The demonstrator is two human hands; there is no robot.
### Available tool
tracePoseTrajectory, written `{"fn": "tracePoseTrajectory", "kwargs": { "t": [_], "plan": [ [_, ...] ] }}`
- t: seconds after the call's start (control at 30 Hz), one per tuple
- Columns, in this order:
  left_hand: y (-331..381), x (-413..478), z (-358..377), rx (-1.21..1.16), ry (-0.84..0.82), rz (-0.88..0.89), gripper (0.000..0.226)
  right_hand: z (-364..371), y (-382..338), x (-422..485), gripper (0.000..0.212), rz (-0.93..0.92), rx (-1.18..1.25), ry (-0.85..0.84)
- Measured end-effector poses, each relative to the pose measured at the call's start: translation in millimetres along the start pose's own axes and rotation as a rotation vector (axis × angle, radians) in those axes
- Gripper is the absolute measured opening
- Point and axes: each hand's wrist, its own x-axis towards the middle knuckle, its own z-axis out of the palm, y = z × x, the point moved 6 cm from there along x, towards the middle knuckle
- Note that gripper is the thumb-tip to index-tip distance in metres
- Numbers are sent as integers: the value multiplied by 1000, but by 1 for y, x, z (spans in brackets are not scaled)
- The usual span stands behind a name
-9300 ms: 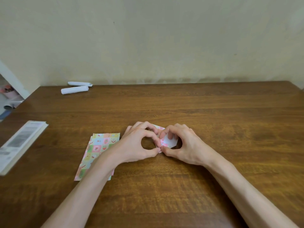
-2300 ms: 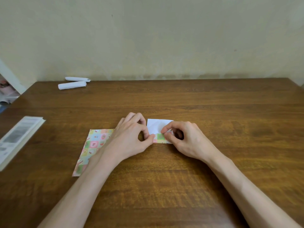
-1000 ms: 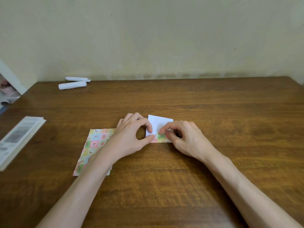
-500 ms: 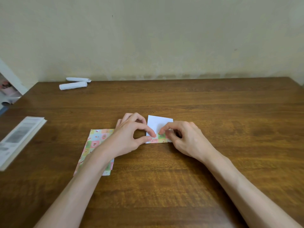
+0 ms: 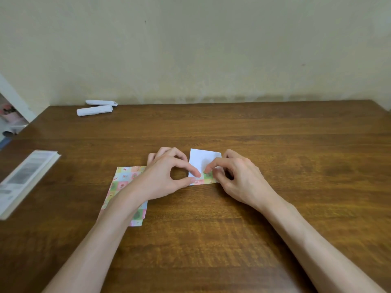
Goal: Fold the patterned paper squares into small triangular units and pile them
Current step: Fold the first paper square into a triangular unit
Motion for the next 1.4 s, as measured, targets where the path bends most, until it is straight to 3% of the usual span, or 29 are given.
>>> {"fn": "tracePoseTrajectory", "kwargs": {
  "t": [0.23,0.47,1.13,1.4],
  "plan": [
    [1,0,0,-30,6,-7,14,-1,-2,-3,16,12,44,55],
    [0,-1,-1,-46,3,3,11,12,-9,-4,40,-71,-24,129],
    [-2,-1,-1,-33,-6,20,10,20,-7,1,43,-18,-68,216],
    [-3,0,0,-40,-16,9,13,21,-6,2,45,1,-72,179]
  ]
}}
